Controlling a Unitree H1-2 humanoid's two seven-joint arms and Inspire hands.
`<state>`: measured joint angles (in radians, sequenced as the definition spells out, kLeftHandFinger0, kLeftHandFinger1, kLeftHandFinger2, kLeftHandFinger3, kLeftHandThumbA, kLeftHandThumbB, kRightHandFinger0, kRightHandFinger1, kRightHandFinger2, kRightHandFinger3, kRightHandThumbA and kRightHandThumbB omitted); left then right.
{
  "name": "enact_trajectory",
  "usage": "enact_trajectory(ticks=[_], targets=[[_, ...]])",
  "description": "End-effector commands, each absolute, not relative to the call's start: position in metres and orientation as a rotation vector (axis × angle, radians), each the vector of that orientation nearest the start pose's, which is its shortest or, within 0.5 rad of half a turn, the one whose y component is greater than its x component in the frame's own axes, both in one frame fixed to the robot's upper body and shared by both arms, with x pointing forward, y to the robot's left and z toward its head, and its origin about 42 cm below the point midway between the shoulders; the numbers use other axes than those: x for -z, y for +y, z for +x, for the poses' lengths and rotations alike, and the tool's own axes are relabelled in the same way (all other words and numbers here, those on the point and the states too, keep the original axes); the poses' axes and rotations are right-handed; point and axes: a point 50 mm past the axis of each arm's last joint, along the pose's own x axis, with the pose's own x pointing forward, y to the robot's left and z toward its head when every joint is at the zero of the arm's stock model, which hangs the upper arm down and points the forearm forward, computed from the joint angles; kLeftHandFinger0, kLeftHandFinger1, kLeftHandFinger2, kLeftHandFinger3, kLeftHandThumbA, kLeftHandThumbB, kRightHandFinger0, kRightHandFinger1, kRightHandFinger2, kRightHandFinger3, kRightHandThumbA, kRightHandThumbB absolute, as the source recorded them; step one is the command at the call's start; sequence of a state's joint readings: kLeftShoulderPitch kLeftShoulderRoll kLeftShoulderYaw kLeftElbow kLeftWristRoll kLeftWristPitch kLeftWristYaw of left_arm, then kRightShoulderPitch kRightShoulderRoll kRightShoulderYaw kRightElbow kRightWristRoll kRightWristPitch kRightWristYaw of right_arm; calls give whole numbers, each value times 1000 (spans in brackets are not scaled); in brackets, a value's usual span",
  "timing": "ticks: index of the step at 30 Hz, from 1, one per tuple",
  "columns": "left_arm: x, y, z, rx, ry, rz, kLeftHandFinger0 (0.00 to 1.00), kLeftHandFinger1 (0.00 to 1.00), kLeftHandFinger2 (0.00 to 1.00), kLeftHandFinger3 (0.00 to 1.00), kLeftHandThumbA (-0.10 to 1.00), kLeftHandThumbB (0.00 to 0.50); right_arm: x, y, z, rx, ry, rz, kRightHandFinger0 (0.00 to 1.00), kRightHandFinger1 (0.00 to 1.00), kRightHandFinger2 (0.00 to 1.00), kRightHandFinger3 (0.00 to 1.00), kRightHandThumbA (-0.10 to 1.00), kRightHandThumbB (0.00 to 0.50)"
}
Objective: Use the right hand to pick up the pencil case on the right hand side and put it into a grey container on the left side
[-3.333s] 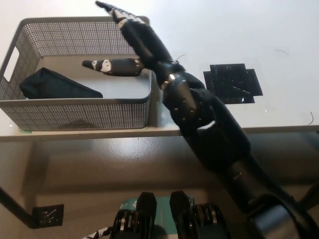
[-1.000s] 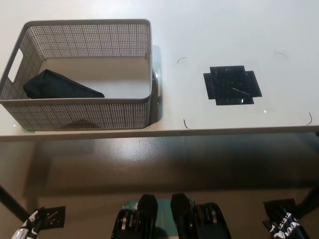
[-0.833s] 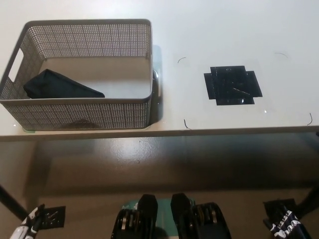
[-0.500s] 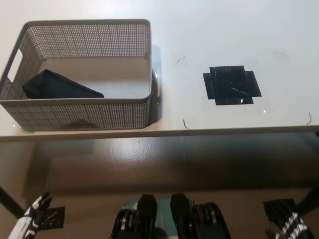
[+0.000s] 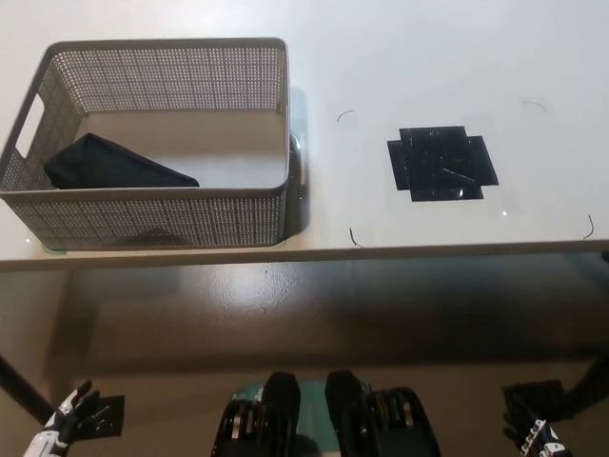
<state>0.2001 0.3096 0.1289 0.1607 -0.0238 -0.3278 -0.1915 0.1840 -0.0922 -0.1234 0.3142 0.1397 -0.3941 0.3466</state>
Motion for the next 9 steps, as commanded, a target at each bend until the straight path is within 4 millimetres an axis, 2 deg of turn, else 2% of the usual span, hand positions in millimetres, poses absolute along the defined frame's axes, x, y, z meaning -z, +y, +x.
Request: enact_trajectory(ticks=[1, 2, 5, 9], targets=[[-58, 367, 207, 58, -1, 306, 1000, 1000, 1000, 1000, 1000, 272, -7, -274, 196, -123, -2, 11, 1000, 1000, 1000, 1000, 1000, 208], [-57, 366, 209, 63, -1, 318, 1000, 1000, 1000, 1000, 1000, 253, -5, -273, 197, -129, 6, 0, 1000, 1000, 1000, 1000, 1000, 195], [-52, 362, 213, 81, 12, 309, 1000, 1000, 1000, 1000, 1000, 256, -3, -271, 197, -138, 19, -14, 1000, 1000, 1000, 1000, 1000, 175], [-47, 355, 212, 96, 17, 300, 1000, 1000, 1000, 1000, 1000, 259, -2, -272, 198, -140, 20, -4, 1000, 1000, 1000, 1000, 1000, 185]])
